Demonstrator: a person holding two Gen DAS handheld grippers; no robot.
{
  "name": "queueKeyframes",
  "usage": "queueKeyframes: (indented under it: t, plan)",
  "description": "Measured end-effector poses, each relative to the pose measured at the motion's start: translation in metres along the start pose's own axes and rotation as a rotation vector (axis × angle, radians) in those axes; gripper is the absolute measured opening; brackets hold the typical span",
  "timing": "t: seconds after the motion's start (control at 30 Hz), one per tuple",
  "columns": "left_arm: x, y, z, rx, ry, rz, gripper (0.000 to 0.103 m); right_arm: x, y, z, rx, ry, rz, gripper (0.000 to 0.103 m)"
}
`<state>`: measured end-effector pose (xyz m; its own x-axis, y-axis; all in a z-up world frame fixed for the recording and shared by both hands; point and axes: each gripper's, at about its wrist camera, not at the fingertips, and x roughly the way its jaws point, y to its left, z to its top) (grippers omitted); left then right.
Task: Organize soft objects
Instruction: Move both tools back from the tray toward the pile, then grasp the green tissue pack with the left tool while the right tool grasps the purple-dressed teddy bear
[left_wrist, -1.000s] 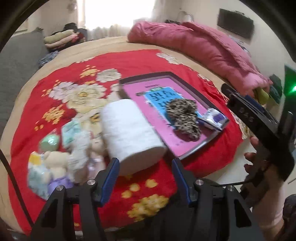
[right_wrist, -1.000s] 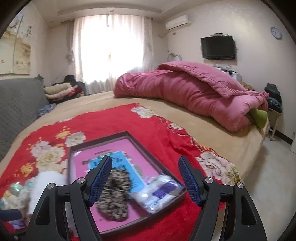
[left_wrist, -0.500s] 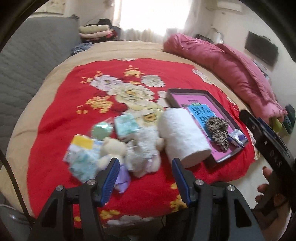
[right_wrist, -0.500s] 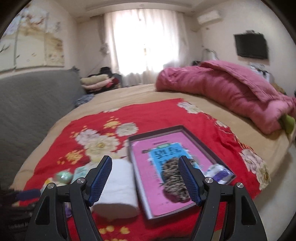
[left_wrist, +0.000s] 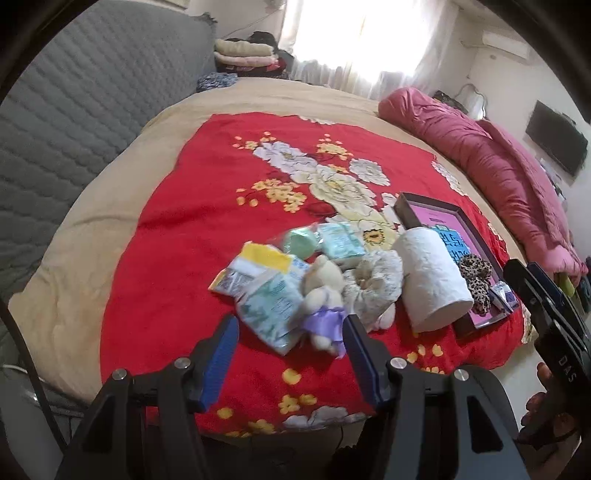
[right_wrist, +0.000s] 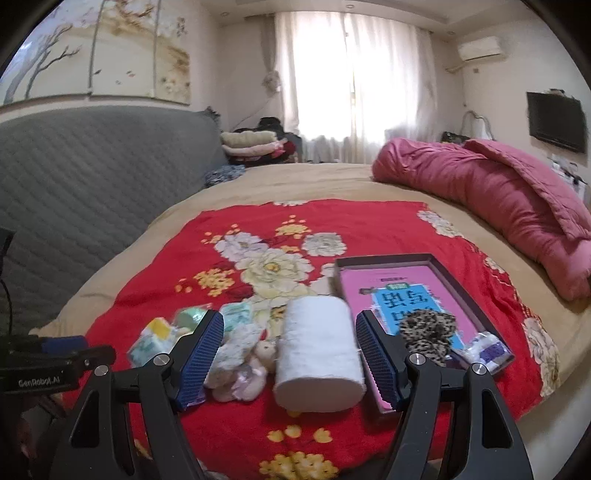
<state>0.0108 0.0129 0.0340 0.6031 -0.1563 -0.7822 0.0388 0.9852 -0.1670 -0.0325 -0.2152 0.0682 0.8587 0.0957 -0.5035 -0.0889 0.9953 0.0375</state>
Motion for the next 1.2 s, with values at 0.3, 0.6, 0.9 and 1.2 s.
queueKeyframes:
  t: [0.3, 0.6, 0.9, 1.2]
  plan:
    - [0.007, 0.019, -0.011, -0.045, 0.019, 0.005, 0.058, 0.006, 0.024, -0.005, -0.030, 0.033, 0.066, 0.075]
    - [0.032, 0.028, -0.020, -0.060, 0.050, -0.005, 0.058, 0.026, 0.047, -0.023, -0.070, 0.114, 0.136, 0.075]
    - [0.064, 0.048, -0.016, -0.092, 0.083, -0.035, 0.058, 0.052, 0.090, -0.055, -0.189, 0.207, 0.221, 0.075]
    - [0.096, 0.071, -0.011, -0.171, 0.137, -0.114, 0.058, 0.080, 0.106, -0.075, -0.248, 0.263, 0.231, 0.075]
